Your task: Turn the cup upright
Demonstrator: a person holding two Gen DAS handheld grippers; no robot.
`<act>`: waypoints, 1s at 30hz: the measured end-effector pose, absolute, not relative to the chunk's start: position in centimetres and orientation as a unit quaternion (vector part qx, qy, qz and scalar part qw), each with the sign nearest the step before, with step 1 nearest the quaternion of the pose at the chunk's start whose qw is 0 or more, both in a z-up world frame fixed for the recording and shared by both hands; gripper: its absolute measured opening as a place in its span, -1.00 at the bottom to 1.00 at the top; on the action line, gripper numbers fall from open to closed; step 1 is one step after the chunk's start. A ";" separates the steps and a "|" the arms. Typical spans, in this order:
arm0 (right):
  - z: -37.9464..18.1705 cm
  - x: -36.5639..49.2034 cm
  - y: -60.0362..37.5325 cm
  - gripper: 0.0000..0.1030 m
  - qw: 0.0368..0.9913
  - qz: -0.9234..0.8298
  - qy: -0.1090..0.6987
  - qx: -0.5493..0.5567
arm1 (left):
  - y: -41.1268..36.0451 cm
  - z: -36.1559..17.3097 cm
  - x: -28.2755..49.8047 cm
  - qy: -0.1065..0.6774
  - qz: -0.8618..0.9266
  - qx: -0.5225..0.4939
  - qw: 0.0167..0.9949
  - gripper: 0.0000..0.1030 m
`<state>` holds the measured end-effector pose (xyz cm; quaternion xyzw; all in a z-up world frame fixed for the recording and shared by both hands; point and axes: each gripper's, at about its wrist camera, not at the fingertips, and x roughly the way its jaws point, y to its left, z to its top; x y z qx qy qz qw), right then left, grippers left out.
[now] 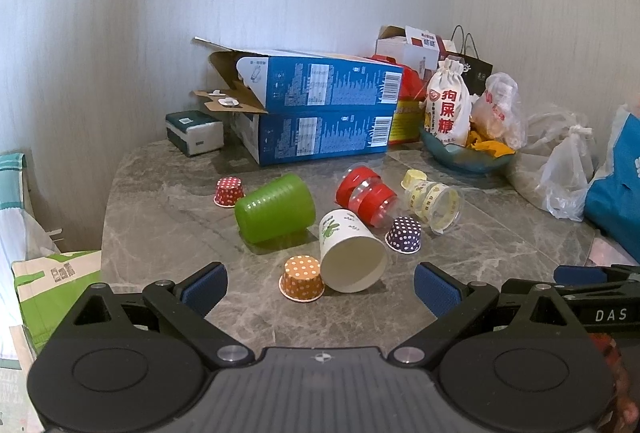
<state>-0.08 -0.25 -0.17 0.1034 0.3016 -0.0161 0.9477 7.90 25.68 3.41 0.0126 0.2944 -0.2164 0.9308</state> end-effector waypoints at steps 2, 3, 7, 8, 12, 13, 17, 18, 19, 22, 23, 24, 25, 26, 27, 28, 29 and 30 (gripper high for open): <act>-0.2 0.1 -0.2 0.98 0.947 -0.016 0.304 0.104 | 25.6 3.4 8.0 0.296 -0.216 0.012 0.930 0.96; -0.3 0.2 -0.2 0.98 0.947 -0.016 0.304 0.104 | 25.6 3.4 8.1 0.296 -0.216 0.013 0.930 0.96; -0.4 0.4 -0.2 0.98 0.946 -0.015 0.308 0.105 | 25.6 3.1 8.3 0.299 -0.217 0.013 0.929 0.96; -0.5 0.5 -0.2 0.98 0.945 -0.014 0.309 0.105 | 25.6 3.0 8.3 0.299 -0.217 0.013 0.929 0.96; -0.7 0.9 -0.2 0.98 0.944 -0.015 0.313 0.106 | 25.5 2.7 8.9 0.302 -0.210 0.011 0.930 0.96; -0.7 1.0 -0.3 0.98 0.943 -0.015 0.313 0.107 | 25.5 2.7 9.0 0.300 -0.206 0.014 0.931 0.96; -1.1 1.5 -0.4 0.98 0.943 -0.014 0.315 0.109 | 25.3 2.4 9.3 0.287 -0.195 0.027 0.937 0.97; -1.2 1.7 -0.5 0.98 0.943 -0.012 0.312 0.112 | 25.2 2.3 9.5 0.285 -0.193 0.032 0.938 1.00; -1.3 1.9 -0.6 0.98 0.944 -0.010 0.308 0.114 | 25.1 2.1 9.7 0.287 -0.191 0.037 0.938 1.00; -1.2 3.4 -0.9 0.98 0.952 -0.011 0.288 0.105 | 25.1 1.4 10.8 0.308 -0.211 0.031 0.927 1.00; -1.0 4.3 -1.1 0.98 0.955 -0.014 0.280 0.098 | 25.3 1.2 11.1 0.317 -0.223 0.025 0.922 1.00; -0.8 5.2 -1.2 0.98 0.957 -0.016 0.277 0.089 | 25.4 0.9 11.3 0.321 -0.234 0.020 0.917 1.00; -0.5 6.2 -1.3 0.98 0.957 -0.016 0.278 0.078 | 25.5 0.9 11.4 0.321 -0.237 0.017 0.917 1.00; -0.1 7.6 -1.4 0.98 0.957 -0.014 0.283 0.064 | 25.6 0.8 11.4 0.317 -0.239 0.014 0.917 1.00; 0.3 9.2 -1.6 0.98 0.955 -0.011 0.290 0.056 | 25.7 0.7 11.3 0.315 -0.244 0.011 0.917 1.00; 0.7 10.8 -1.9 0.98 0.952 -0.001 0.301 0.055 | 26.0 0.8 11.4 0.314 -0.252 0.006 0.915 1.00; 1.0 12.9 -2.2 0.98 0.946 0.014 0.318 0.062 | 26.1 0.8 11.4 0.313 -0.257 0.003 0.914 1.00; 1.4 14.6 -2.3 0.98 0.940 0.027 0.332 0.068 | 26.4 0.8 11.4 0.311 -0.260 0.001 0.914 1.00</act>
